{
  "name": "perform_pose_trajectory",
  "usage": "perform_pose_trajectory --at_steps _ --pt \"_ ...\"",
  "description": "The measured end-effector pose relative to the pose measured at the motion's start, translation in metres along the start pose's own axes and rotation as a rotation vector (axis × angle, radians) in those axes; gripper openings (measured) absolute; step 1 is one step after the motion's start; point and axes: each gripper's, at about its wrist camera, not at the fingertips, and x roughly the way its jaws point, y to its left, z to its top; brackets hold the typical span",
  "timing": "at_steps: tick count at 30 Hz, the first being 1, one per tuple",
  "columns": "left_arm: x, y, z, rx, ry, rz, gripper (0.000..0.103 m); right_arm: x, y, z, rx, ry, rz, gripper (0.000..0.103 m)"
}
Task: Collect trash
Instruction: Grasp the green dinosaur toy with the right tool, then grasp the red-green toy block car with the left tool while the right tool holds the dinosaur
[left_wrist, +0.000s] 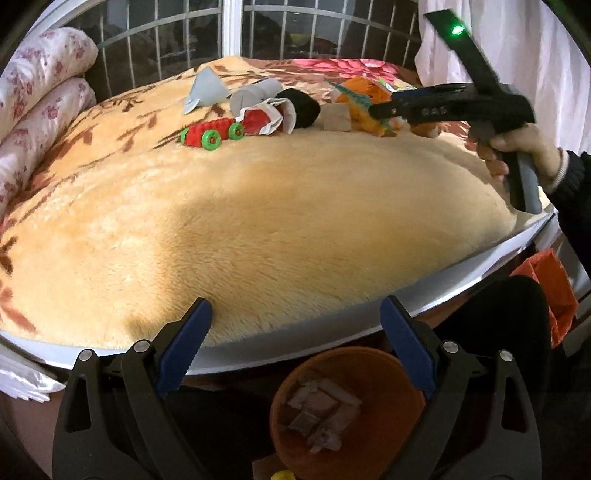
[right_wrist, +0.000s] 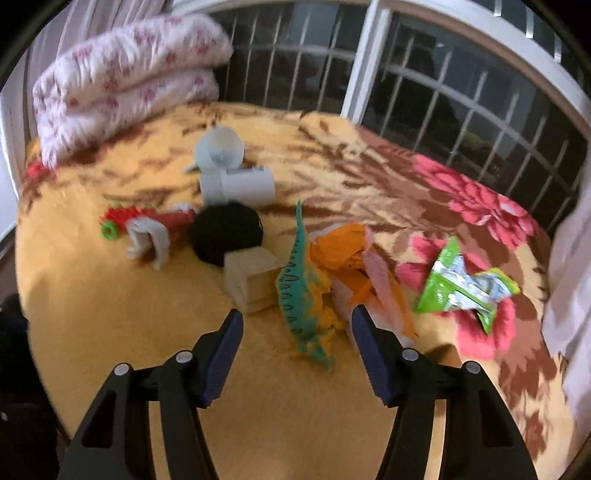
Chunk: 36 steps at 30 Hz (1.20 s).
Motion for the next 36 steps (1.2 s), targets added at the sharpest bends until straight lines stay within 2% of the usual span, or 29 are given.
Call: perform_pose_trajectory --at_steps 4,6,7,8,9,12,16,22,24,30,36 --pt "0.004 0.003 0.005 -0.013 0.000 -0.014 0.090 0.031 0.005 0.008 -0.078 0.073 -0.026 0.059" --pt "0.004 0.003 0.006 -0.016 0.001 -0.017 0.090 0.044 0.005 0.011 -0.092 0.114 -0.036 0.044" --pt "0.004 0.003 0.006 -0.017 0.002 -0.018 0.090 0.050 0.004 0.012 -0.096 0.128 -0.056 0.041" --pt "0.004 0.004 0.006 -0.020 0.003 -0.019 0.090 0.056 0.001 0.012 -0.094 0.144 -0.084 0.034" --pt "0.004 0.004 0.007 -0.023 0.004 -0.021 0.090 0.059 -0.003 0.013 -0.072 0.150 -0.068 0.034" --pt "0.002 0.006 0.008 -0.027 -0.001 -0.023 0.090 0.045 -0.008 0.012 -0.018 0.101 -0.033 0.034" --pt "-0.006 0.009 0.017 -0.013 -0.030 -0.003 0.090 0.000 -0.016 0.000 0.105 -0.002 0.042 0.034" --pt "-0.004 0.022 0.059 0.056 -0.095 0.084 0.090 -0.065 -0.008 -0.043 0.296 -0.141 0.163 0.034" --pt "0.007 0.033 0.078 0.065 -0.089 0.125 0.090 -0.079 -0.001 -0.057 0.339 -0.168 0.172 0.034" --pt "0.053 0.061 0.129 0.147 -0.010 0.173 0.090 -0.108 0.021 -0.090 0.436 -0.211 0.233 0.034" --pt "0.086 0.070 0.153 0.195 0.060 0.135 0.090 -0.106 0.027 -0.104 0.514 -0.209 0.248 0.034"
